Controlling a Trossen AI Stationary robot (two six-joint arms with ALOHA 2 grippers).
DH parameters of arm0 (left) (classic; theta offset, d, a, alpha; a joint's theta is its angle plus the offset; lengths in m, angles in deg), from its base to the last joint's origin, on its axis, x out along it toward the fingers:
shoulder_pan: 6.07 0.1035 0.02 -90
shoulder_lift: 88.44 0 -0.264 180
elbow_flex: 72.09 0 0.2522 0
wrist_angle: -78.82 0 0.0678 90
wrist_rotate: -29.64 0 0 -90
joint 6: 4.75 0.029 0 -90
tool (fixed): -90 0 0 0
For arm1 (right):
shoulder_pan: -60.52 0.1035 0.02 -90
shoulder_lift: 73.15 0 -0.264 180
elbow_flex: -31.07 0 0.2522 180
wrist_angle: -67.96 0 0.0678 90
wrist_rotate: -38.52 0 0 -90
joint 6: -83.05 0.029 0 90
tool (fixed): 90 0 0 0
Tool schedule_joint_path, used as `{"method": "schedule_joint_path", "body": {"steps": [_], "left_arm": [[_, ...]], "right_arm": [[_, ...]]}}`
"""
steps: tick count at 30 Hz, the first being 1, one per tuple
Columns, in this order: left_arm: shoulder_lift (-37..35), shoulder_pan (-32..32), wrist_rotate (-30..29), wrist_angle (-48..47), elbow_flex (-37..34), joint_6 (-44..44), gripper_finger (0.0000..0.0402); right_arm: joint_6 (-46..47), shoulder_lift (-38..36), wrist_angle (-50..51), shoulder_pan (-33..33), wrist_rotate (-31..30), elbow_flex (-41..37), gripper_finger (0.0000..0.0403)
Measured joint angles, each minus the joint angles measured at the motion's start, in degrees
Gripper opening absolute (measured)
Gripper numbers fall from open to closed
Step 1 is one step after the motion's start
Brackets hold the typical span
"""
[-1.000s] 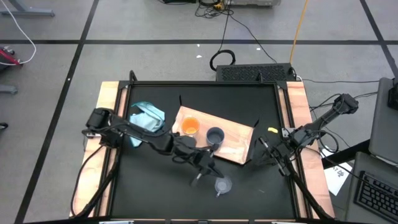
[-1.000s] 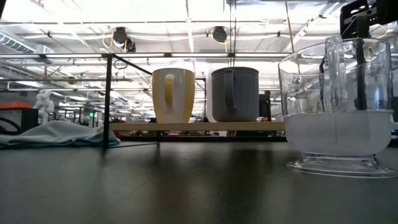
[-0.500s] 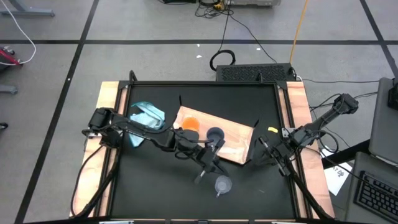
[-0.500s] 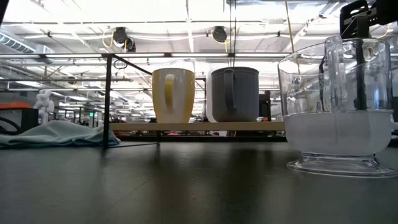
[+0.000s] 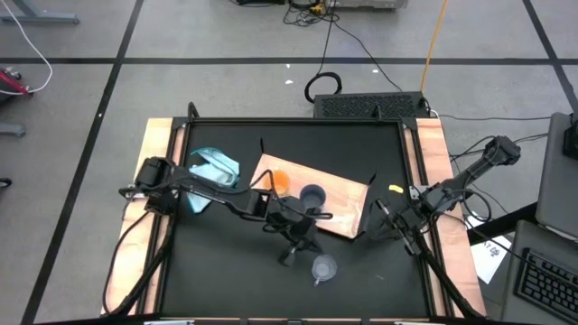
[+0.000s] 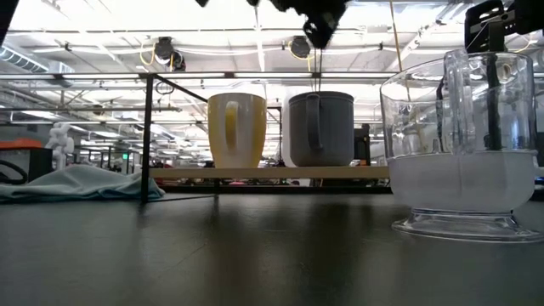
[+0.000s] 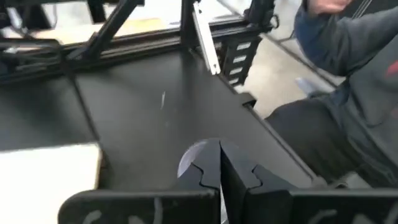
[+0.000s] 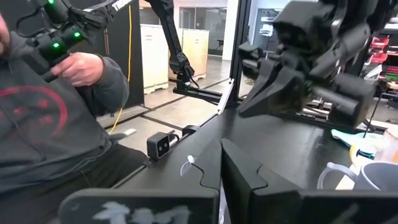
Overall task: Stack small to large cups/mugs on shelf
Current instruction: Put the transparent cup on the shelf
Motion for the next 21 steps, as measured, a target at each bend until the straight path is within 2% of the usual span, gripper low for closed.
{"method": "schedule_joint_path", "body": {"steps": [7, 14, 17, 21], "left_arm": [[6.7, -0.3, -0.6, -2.7, 6.1, -1.3, 0.0000], [11.8, -2.7, -7.7, -12.6, 14.8, 0.0, 0.0000], [12.1, -3.8, -9.3, -14.5, 16.6, 0.2, 0.0000], [12.6, -4.8, -11.4, -21.9, 18.6, 0.0, 0.0000]], "right_arm": [[0.3, 0.7, 0.2, -0.1, -1.5, 0.0, 0.0000], [0.5, 1.6, 0.4, -0.1, -1.5, 0.0, 0.0000], [0.6, 2.0, 0.6, -0.1, -1.5, 0.0, 0.0000], [1.2, 2.3, 0.7, -0.1, -1.5, 0.0, 0.0000]]}}
